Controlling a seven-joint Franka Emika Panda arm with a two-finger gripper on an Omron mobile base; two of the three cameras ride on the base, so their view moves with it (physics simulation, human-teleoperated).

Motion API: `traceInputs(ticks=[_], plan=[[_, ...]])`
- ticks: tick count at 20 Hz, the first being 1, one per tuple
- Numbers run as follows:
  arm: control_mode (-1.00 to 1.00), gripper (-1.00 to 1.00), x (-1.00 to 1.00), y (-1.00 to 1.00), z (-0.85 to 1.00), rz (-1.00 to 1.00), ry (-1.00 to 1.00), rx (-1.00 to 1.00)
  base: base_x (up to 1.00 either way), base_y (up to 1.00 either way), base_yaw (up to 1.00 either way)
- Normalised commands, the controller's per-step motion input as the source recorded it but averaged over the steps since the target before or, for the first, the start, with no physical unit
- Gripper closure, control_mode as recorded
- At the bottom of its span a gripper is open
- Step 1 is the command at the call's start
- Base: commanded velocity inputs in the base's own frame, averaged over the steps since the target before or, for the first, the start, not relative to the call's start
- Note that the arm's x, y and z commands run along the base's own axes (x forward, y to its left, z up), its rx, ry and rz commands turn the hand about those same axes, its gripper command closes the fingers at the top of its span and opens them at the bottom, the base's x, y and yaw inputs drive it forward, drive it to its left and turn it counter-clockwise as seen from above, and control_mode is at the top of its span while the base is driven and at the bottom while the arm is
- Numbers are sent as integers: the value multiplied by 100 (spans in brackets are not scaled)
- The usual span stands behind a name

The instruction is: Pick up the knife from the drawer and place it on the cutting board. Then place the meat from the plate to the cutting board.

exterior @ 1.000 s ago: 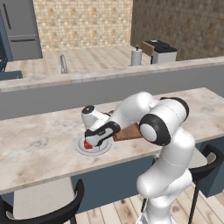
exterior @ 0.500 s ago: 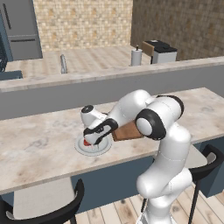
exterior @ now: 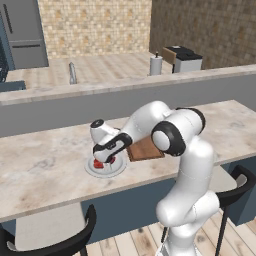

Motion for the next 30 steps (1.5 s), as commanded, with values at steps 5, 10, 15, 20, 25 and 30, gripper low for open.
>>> traceInputs(ticks=[5,10,15,20,25,30], plan=[[-100,100,1,15,-29,3,3,0,0,0,0],[-100,100,0,15,-26,2,1,0,0,0,0],[-100,100,0,5,-16,3,0,0,0,0,0],[-100,100,-11,-5,3,1,-2,2,0,0,0],[-100,100,-34,-34,33,0,-10,7,0,0,0],[-100,100,-8,-48,47,-4,-8,9,0,0,0]])
